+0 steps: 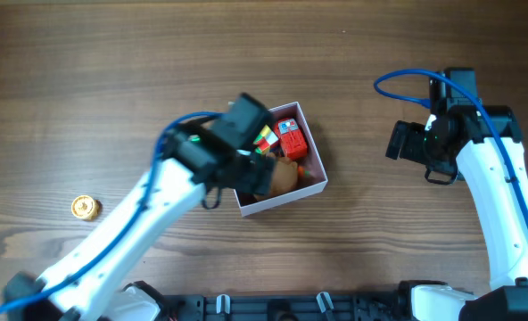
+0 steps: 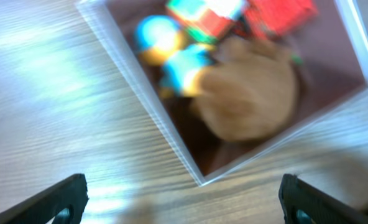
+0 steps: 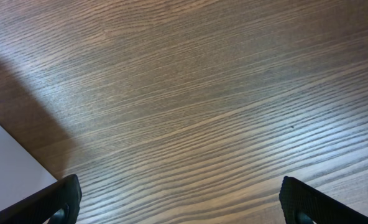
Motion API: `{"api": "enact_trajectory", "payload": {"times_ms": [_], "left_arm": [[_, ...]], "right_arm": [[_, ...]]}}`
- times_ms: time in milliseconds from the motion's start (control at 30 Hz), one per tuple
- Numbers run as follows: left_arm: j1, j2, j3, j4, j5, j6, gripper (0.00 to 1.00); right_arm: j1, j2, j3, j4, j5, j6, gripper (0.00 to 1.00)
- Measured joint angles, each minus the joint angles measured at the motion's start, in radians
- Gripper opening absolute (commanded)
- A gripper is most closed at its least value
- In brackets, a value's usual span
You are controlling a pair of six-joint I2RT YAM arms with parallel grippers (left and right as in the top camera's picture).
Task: Pack container
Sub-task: 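Move the left gripper to the yellow round toy and grasp it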
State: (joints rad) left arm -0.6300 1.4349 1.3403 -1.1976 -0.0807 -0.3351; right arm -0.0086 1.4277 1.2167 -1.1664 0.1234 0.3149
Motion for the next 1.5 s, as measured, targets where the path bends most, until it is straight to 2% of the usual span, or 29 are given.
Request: {"api": "enact_trajectory", "payload": {"times_ms": [100, 167, 233, 367, 500, 633, 833, 1033, 1433, 1500], "left_arm": [[0.23, -0.158, -0.001, -0.049, -0.057, -0.118, 1.0], [0.376, -0.227, -0.001, -0.057, -0.062, -0.146, 1.0], [0.581, -0.264, -0.001, -0.065, -0.082, -0.164, 1.0], [0.87, -0.248, -0.037, -0.045, -0.09, -0.177, 1.0], [1.051, -0.21, -0.227, 0.104, -0.068, -0.18, 1.0], [1.135, -0.142, -0.388, 0.225, -0.048, -0.178, 1.0], [1.199, 0.031, -0.41, 0.313, -0.028, -0.178, 1.0], [1.209, 0.19, -0.415, 0.368, -0.01, -0.178, 1.0], [1.209, 0.247, -0.459, 0.5, 0.029, -0.137, 0.98], [1.209, 0.248, -0.467, 0.504, 0.043, -0.13, 0.92]], "right_arm": [[0.0, 0.0, 0.0, 0.0, 0.0, 0.0, 1.0], [0.0, 0.0, 0.0, 0.0, 0.0, 0.0, 1.0], [0.0, 0.0, 0.0, 0.0, 0.0, 0.0, 1.0], [0.0, 0.0, 0.0, 0.0, 0.0, 0.0, 1.0], [0.0, 0.0, 0.0, 0.0, 0.0, 0.0, 1.0], [0.0, 0.0, 0.0, 0.0, 0.0, 0.0, 1.0], [0.0, 0.0, 0.0, 0.0, 0.0, -0.007, 1.0], [0.0, 0.0, 0.0, -0.001, 0.0, -0.007, 1.0], [0.0, 0.0, 0.0, -0.002, 0.0, -0.007, 1.0], [0.0, 0.0, 0.0, -0.003, 0.0, -0.007, 1.0]]}}
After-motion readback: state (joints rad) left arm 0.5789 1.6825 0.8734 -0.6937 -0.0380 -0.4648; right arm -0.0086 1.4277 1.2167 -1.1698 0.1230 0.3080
